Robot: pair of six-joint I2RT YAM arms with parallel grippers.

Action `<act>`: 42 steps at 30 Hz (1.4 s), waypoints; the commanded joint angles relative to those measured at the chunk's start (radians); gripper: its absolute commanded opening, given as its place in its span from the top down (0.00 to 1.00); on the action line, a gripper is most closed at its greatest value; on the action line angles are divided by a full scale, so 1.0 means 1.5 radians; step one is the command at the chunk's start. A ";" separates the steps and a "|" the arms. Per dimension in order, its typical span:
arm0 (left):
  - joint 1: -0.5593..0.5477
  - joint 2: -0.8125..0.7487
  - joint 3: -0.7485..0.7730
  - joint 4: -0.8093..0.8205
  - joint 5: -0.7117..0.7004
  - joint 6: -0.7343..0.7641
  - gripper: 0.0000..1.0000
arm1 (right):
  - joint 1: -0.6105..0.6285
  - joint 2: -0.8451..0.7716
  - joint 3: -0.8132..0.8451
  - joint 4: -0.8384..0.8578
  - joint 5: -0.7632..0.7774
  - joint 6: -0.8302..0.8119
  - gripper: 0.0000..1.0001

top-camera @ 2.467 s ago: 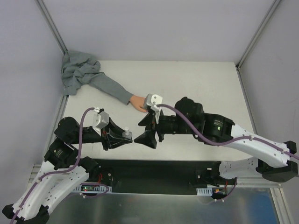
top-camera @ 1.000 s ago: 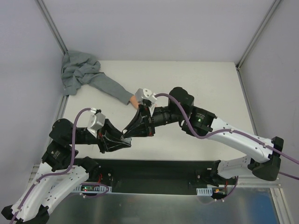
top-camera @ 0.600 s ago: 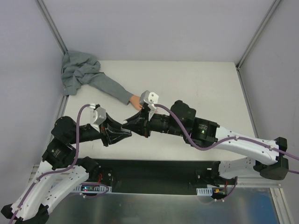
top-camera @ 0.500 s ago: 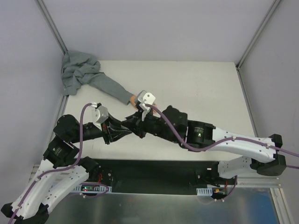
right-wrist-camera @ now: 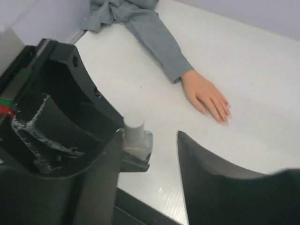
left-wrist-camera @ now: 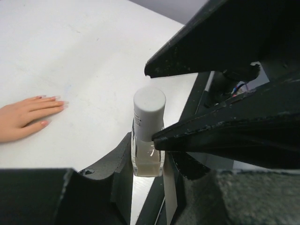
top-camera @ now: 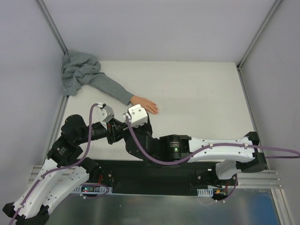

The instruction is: Paint the nails

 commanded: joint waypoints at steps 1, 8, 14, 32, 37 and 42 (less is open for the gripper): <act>0.002 -0.019 0.004 0.129 0.041 -0.041 1.00 | 0.012 -0.093 -0.086 0.112 -0.246 -0.122 0.37; 0.002 -0.022 0.028 0.112 0.235 -0.088 1.00 | -0.116 -0.247 -0.197 0.154 -0.750 -0.230 0.18; 0.002 -0.024 0.044 0.116 0.372 -0.119 1.00 | -0.226 -0.256 -0.219 0.239 -1.080 -0.255 0.17; 0.002 -0.035 0.052 0.120 0.393 -0.119 1.00 | -0.272 -0.166 -0.138 0.305 -1.226 -0.187 0.65; 0.003 -0.034 0.053 0.120 0.393 -0.118 1.00 | -0.278 -0.176 -0.147 0.320 -1.234 -0.183 0.67; 0.003 -0.029 0.051 0.120 0.392 -0.118 1.00 | -0.277 -0.174 -0.148 0.330 -1.249 -0.172 0.68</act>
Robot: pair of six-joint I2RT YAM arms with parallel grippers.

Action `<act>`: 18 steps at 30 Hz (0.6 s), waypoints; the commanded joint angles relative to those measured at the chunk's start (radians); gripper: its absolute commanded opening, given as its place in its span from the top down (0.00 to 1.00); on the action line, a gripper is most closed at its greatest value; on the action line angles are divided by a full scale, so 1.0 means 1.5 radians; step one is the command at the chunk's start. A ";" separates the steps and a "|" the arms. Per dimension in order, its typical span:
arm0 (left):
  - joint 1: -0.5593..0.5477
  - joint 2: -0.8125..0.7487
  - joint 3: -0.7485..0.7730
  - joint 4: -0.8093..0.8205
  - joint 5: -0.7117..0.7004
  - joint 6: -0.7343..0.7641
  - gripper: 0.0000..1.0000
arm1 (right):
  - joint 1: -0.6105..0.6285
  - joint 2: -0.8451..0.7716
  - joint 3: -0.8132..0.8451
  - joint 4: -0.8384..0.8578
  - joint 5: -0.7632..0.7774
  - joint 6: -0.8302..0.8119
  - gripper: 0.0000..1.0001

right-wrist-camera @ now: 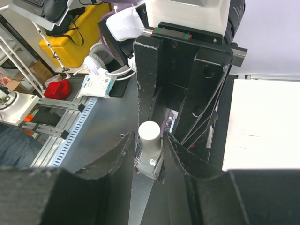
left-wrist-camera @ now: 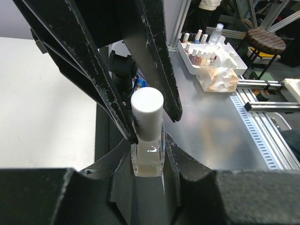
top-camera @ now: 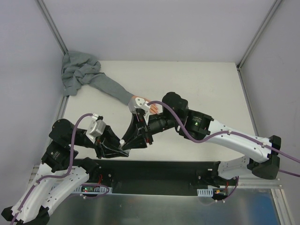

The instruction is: Paint the nails

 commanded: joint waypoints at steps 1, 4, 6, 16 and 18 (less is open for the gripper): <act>0.002 0.009 0.024 0.037 0.013 -0.001 1.00 | -0.002 -0.007 0.021 0.053 -0.037 0.012 0.69; 0.002 0.009 0.027 0.038 0.001 -0.003 1.00 | -0.002 -0.007 0.016 0.054 -0.038 0.012 0.86; 0.002 0.006 0.034 0.038 -0.014 -0.005 1.00 | -0.003 -0.012 0.005 0.055 -0.029 0.010 0.91; 0.002 0.005 0.073 0.035 -0.226 0.026 1.00 | 0.012 -0.088 -0.113 0.080 0.123 -0.011 0.99; 0.003 0.012 0.074 0.033 -0.275 0.064 1.00 | 0.027 -0.098 -0.126 0.051 0.238 -0.009 0.99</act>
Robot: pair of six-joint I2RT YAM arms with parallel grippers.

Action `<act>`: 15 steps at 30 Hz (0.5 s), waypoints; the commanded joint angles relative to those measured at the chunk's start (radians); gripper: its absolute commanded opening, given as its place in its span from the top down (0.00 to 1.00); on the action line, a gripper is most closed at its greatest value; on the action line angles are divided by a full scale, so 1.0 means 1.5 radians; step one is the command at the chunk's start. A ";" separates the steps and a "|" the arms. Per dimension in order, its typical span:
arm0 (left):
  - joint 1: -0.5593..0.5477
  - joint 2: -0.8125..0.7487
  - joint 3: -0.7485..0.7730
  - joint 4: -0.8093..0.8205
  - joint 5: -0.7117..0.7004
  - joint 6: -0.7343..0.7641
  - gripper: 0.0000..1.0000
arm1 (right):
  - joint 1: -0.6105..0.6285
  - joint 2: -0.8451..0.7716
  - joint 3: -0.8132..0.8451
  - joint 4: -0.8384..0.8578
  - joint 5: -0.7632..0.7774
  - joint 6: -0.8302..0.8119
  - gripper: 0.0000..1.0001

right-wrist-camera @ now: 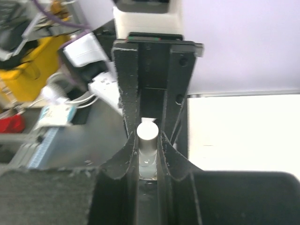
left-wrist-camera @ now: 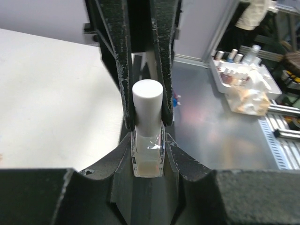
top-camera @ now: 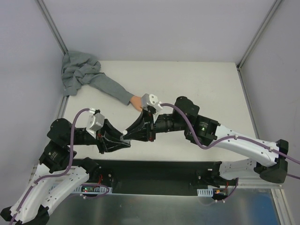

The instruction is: Paint the nails

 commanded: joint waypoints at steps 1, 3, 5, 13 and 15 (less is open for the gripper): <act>0.003 0.018 0.045 0.054 -0.166 0.075 1.00 | 0.040 -0.031 -0.028 -0.079 0.181 -0.004 0.99; 0.003 0.033 0.046 0.048 -0.221 0.122 1.00 | 0.107 -0.016 0.001 -0.170 0.428 0.002 0.99; 0.004 0.058 0.044 0.043 -0.259 0.156 1.00 | 0.213 0.034 0.073 -0.240 0.843 0.105 0.99; 0.003 0.101 0.035 0.046 -0.355 0.173 1.00 | 0.324 0.190 0.221 -0.296 1.146 0.181 0.98; 0.003 0.094 0.022 0.046 -0.349 0.162 1.00 | 0.320 0.172 0.196 -0.221 1.117 0.117 0.87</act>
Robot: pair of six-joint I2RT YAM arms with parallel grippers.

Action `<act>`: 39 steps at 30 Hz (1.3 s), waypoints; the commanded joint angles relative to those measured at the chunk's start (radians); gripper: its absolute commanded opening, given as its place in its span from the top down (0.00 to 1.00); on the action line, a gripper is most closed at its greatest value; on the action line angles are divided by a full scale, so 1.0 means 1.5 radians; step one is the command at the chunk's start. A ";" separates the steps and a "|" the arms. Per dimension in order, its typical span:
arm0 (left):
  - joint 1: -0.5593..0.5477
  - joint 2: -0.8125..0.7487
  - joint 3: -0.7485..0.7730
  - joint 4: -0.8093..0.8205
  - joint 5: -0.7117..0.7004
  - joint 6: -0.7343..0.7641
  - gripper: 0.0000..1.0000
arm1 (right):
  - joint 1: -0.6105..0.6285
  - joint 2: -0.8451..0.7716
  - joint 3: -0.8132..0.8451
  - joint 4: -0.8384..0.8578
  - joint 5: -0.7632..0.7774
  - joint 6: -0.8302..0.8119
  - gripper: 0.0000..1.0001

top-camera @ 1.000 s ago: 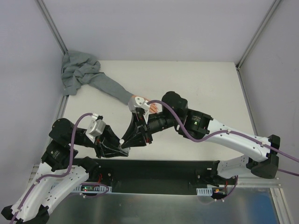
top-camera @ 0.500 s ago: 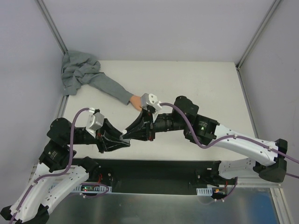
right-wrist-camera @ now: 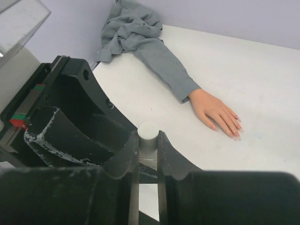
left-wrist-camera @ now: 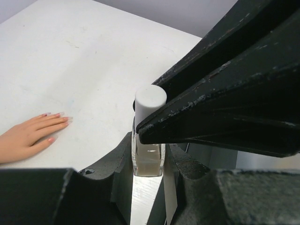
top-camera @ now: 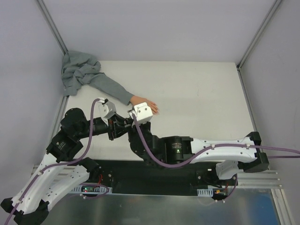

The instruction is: Paint the nails

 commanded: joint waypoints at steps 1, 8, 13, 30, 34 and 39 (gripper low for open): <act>0.008 -0.008 0.002 0.105 -0.111 0.008 1.00 | 0.037 -0.013 -0.017 0.038 -0.018 -0.036 0.82; 0.008 -0.065 -0.044 0.079 -0.007 -0.017 1.00 | 0.012 -0.116 -0.067 0.054 -0.200 -0.113 0.26; 0.009 -0.086 -0.030 0.044 0.100 -0.042 1.00 | -0.100 -0.232 -0.146 0.057 -0.615 -0.132 0.19; 0.008 -0.079 0.003 0.095 0.308 -0.153 1.00 | -0.262 -0.186 -0.111 0.133 -1.161 -0.158 0.37; 0.008 -0.079 0.000 0.105 0.314 -0.156 1.00 | -0.271 -0.166 -0.105 0.153 -1.179 -0.145 0.46; 0.008 -0.080 -0.006 0.110 0.316 -0.155 1.00 | -0.281 -0.158 -0.102 0.182 -1.189 -0.129 0.55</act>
